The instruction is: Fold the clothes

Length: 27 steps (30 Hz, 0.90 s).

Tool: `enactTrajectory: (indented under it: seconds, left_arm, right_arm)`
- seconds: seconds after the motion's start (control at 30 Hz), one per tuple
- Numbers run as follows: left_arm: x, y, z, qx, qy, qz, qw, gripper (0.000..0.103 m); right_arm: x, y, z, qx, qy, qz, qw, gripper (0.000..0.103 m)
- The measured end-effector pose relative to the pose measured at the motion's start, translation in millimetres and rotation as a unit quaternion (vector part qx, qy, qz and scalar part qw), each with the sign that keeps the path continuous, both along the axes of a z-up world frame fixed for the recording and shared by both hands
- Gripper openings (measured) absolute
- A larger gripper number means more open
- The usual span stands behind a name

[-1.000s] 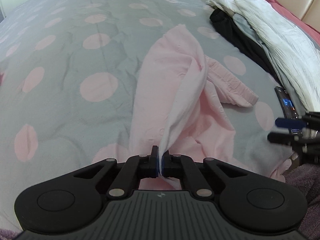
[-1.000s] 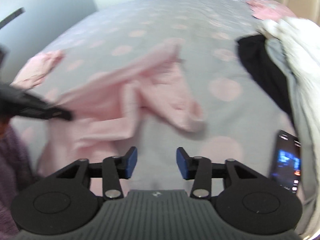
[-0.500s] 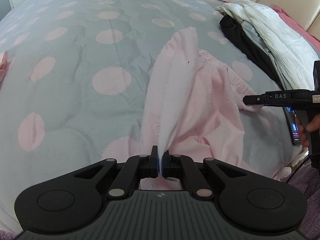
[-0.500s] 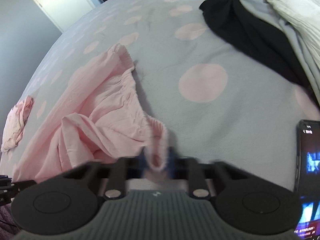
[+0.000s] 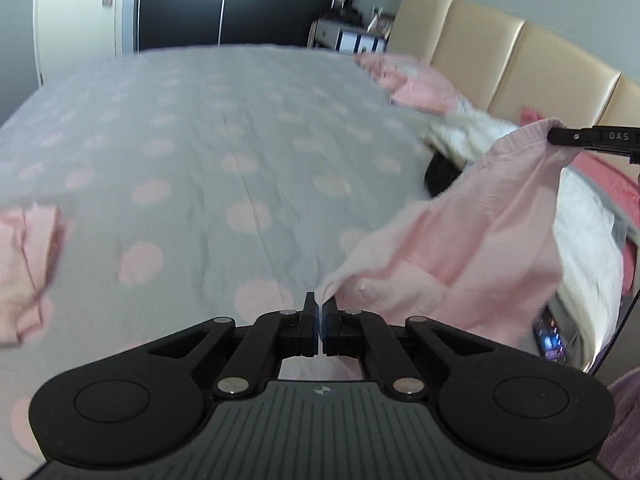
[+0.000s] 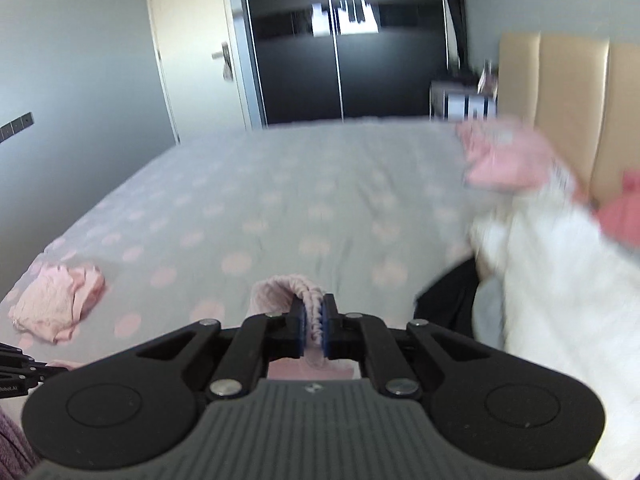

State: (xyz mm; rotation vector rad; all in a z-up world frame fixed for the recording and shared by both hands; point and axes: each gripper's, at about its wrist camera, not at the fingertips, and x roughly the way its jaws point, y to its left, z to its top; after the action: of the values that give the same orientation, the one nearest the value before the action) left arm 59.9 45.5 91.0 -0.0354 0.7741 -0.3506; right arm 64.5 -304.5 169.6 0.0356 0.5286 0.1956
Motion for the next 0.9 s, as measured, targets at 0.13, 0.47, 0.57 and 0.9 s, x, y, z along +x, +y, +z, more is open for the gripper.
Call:
enactTrajectory:
  seconds: [0.13, 0.47, 0.57, 0.9]
  left_arm:
    - [0, 7, 46, 0.005, -0.058, 0.006, 0.9983, 0.0]
    - [-2, 33, 215, 0.06, -0.271, 0.09, 0.9565, 0.0]
    - [11, 25, 258, 0.086, -0.295, 0.101, 0.9462, 0.0]
    - [83, -20, 185, 0.152, -0.195, 0.08, 0.9657, 0.0]
  right_arm:
    - [-13, 10, 53, -0.024, -0.055, -0.007, 0.998, 0.008]
    - [-47, 22, 138, -0.036, -0.15, -0.011, 0.988, 0.009]
    - [-47, 26, 146, -0.033, -0.158, -0.006, 0.987, 0.009]
    - [-12, -3, 80, -0.053, -0.083, -0.035, 0.994, 0.009]
